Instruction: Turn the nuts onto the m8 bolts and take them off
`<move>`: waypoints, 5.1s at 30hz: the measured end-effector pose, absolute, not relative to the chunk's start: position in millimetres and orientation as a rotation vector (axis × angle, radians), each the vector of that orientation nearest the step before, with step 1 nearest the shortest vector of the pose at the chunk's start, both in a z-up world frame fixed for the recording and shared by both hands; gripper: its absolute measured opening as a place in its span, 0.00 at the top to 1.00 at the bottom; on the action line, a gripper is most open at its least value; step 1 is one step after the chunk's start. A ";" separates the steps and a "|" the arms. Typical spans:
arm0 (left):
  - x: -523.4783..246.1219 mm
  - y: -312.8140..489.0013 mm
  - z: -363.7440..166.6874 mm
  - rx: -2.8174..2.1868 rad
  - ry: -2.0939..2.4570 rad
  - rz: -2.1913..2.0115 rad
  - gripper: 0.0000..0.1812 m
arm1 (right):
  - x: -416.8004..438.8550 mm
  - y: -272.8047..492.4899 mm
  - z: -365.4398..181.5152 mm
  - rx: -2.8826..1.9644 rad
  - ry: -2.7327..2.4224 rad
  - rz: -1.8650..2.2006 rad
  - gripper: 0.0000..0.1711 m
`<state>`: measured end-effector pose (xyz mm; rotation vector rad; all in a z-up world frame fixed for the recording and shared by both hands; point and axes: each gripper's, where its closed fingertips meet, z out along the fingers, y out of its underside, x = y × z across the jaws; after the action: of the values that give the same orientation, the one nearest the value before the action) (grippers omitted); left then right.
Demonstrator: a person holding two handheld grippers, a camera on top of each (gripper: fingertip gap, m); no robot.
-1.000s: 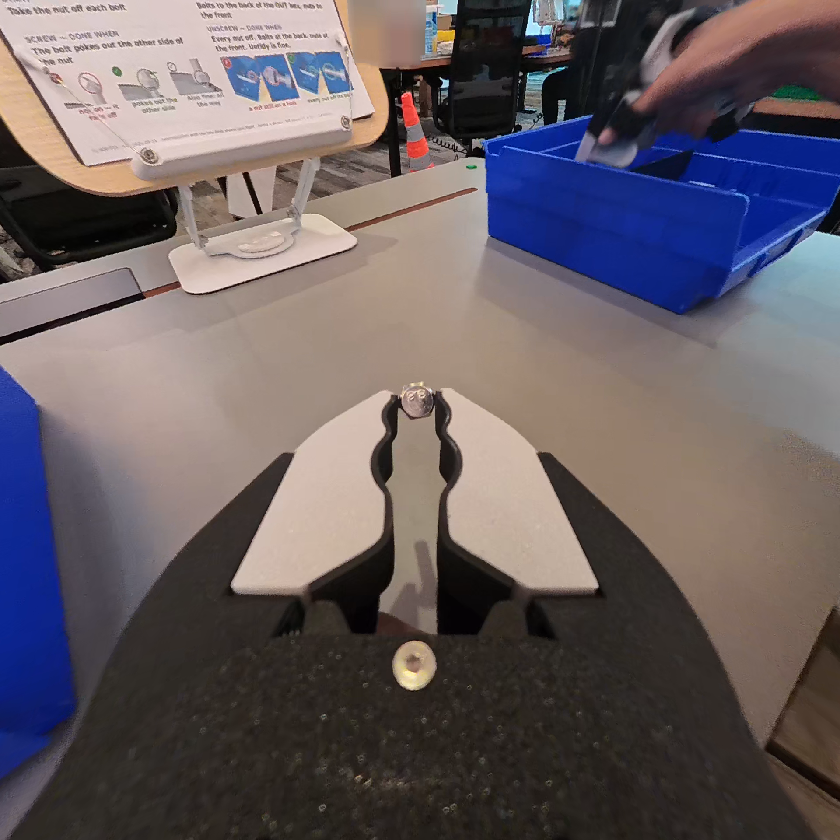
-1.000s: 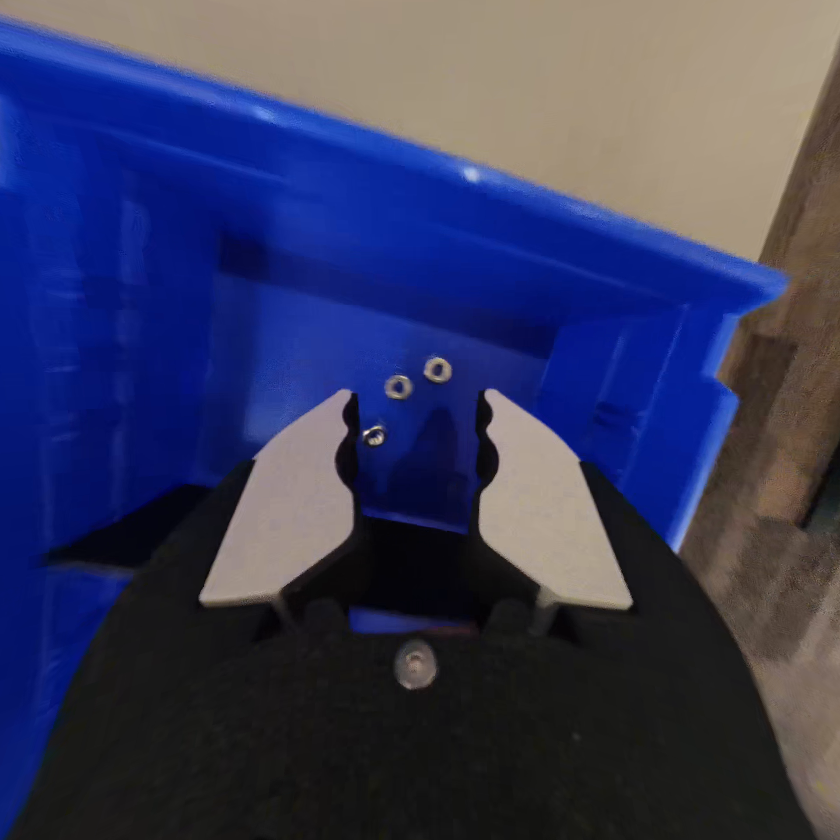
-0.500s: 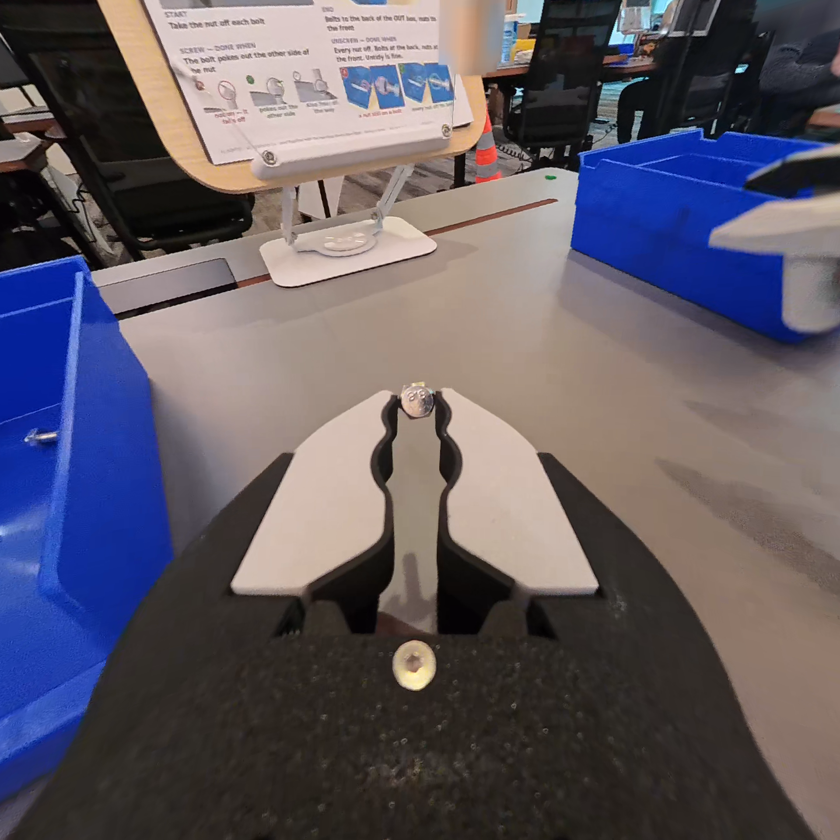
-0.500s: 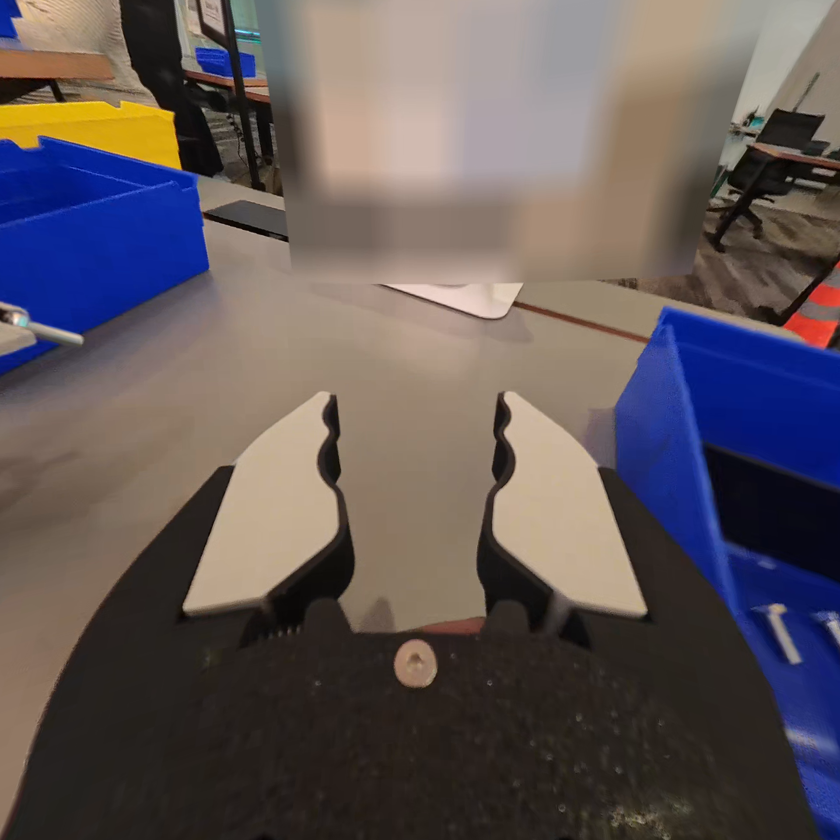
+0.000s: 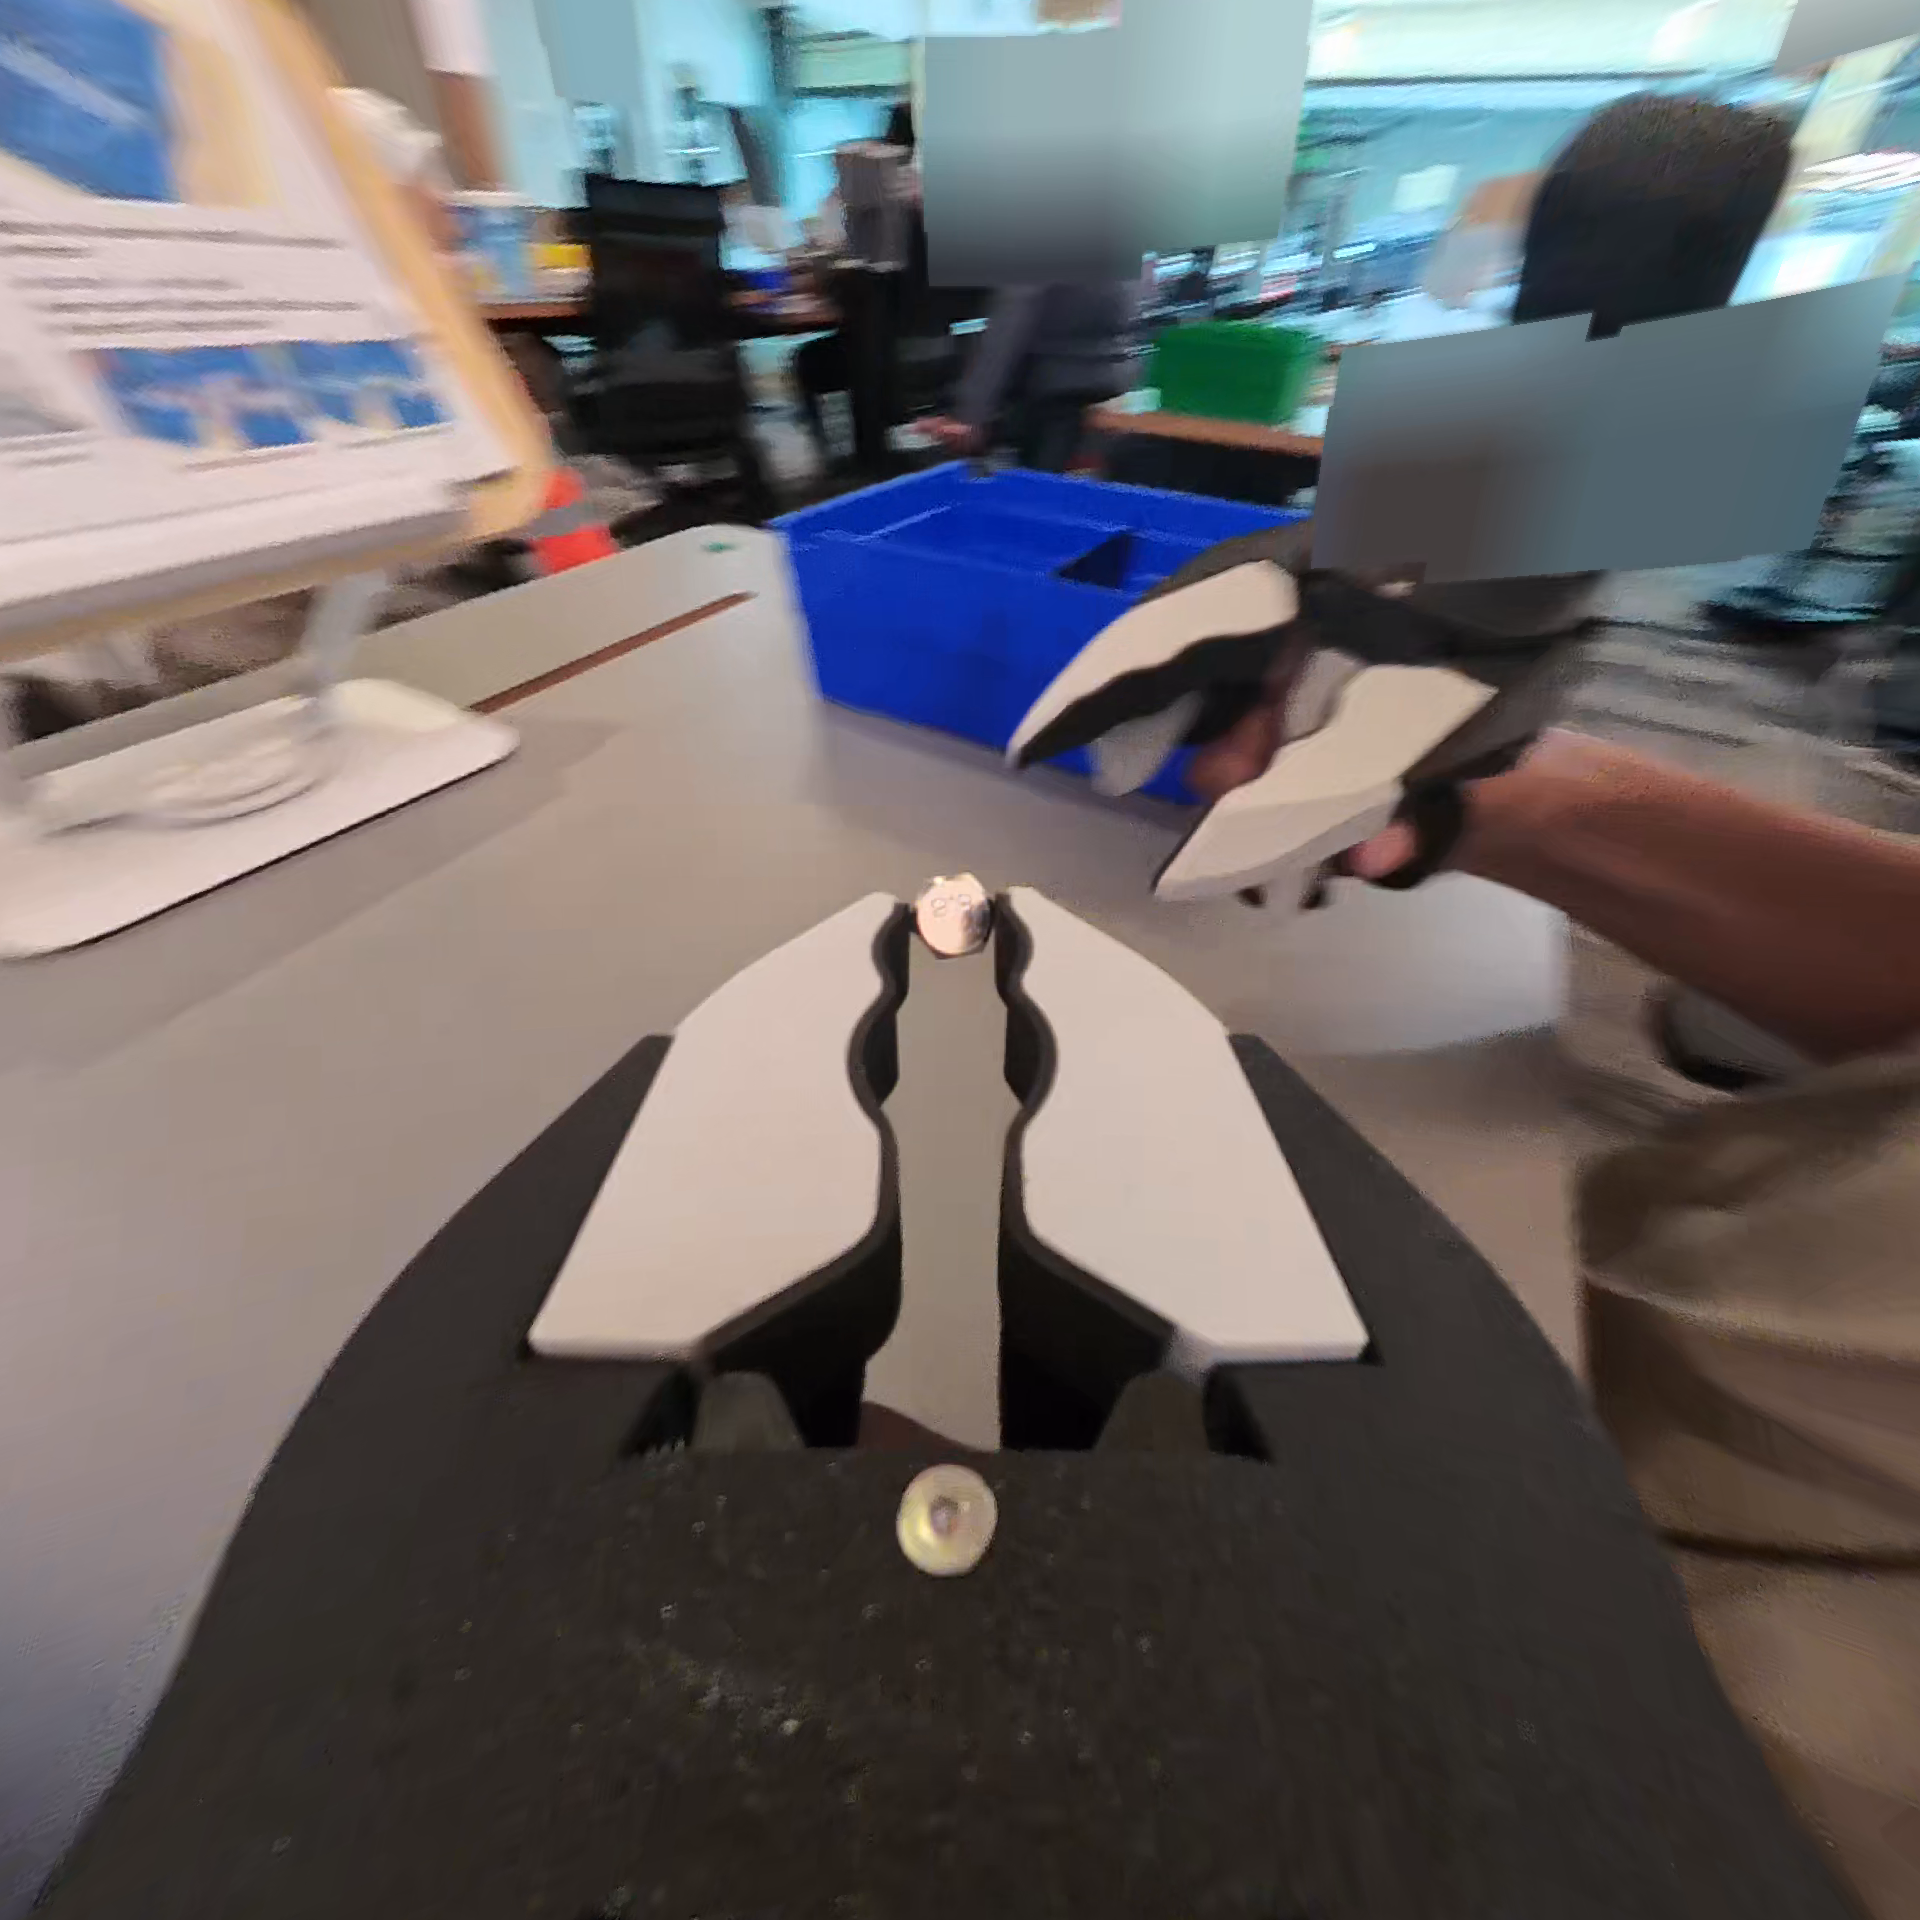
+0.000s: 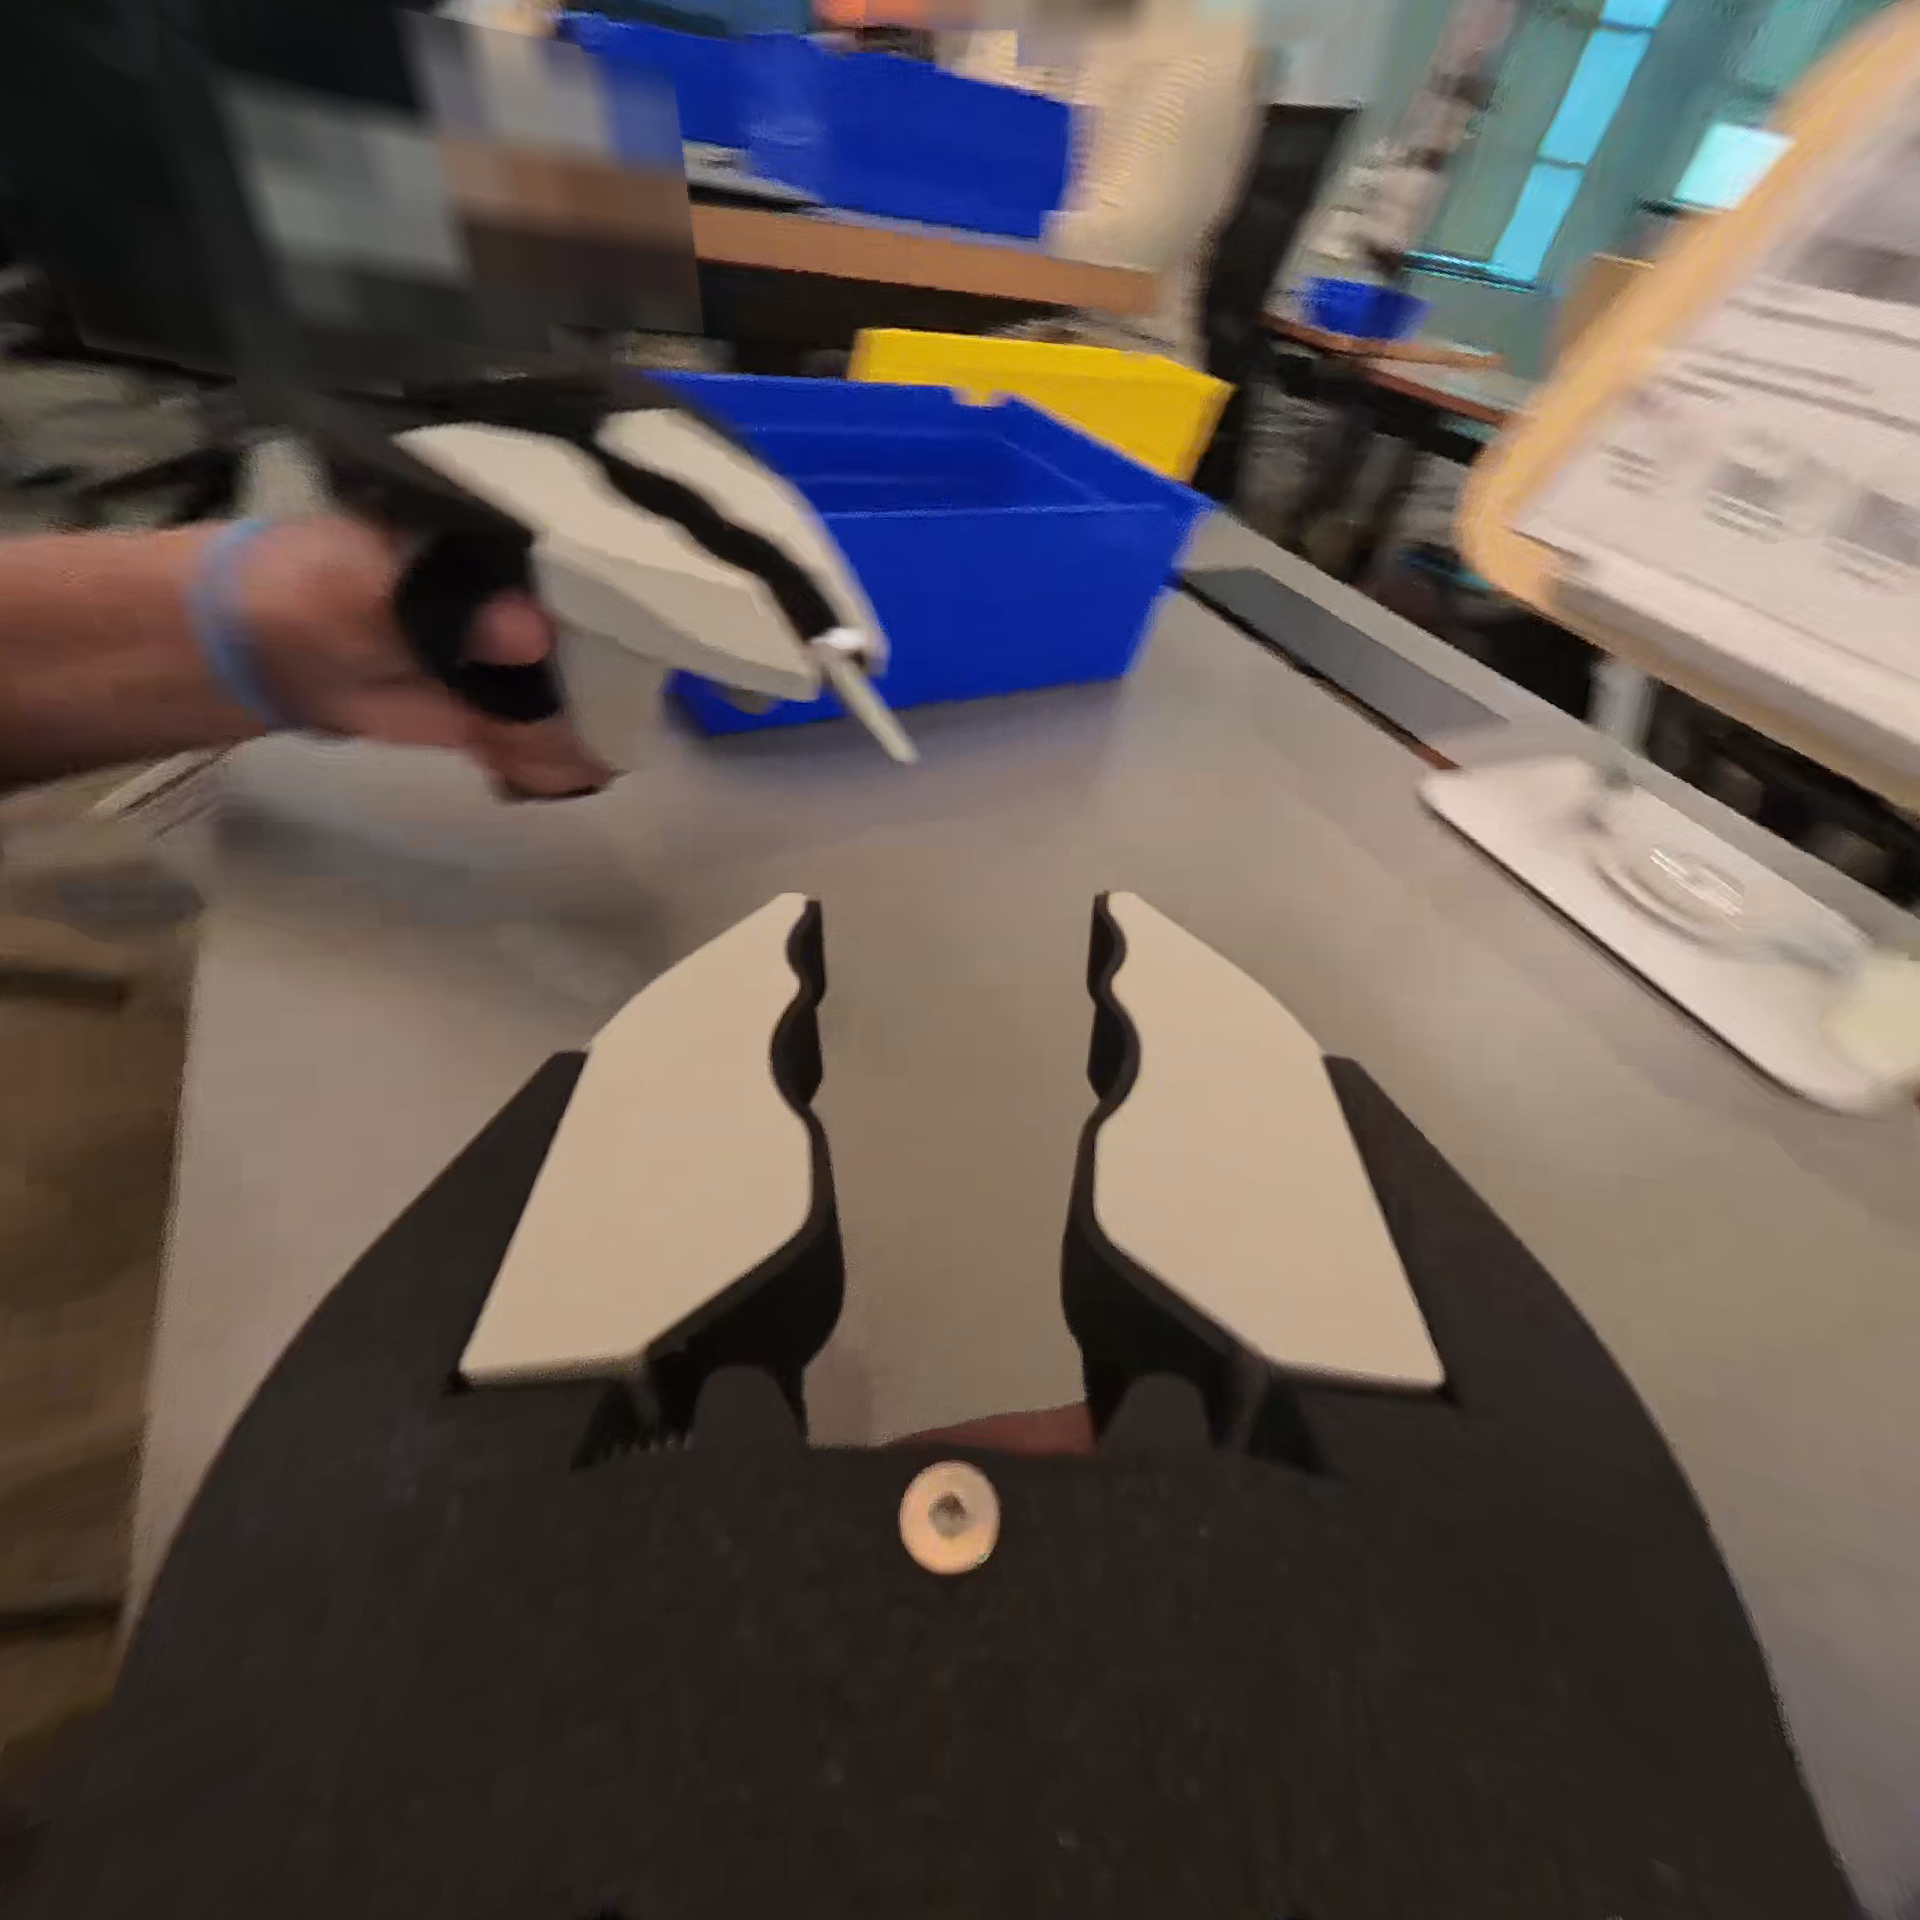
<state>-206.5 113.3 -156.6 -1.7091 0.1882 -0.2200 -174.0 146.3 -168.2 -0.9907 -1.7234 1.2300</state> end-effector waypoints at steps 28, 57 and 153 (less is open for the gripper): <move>-177.6 135.2 -155.1 -1.761 0.570 -0.388 0.87 | -192.0 131.2 -182.3 -0.771 -2.089 1.143 0.96; -269.2 98.6 -202.5 -1.734 -0.464 0.271 0.51 | -160.8 213.2 -169.5 -1.441 -1.267 0.905 0.96; -447.1 24.4 -147.9 -2.396 0.407 0.524 0.58 | -144.2 234.1 -178.2 -1.465 -1.150 0.794 0.55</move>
<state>-447.1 24.4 -147.9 -2.3955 0.4074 0.5242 -144.2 234.1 -178.2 -1.4646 -1.1504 0.7942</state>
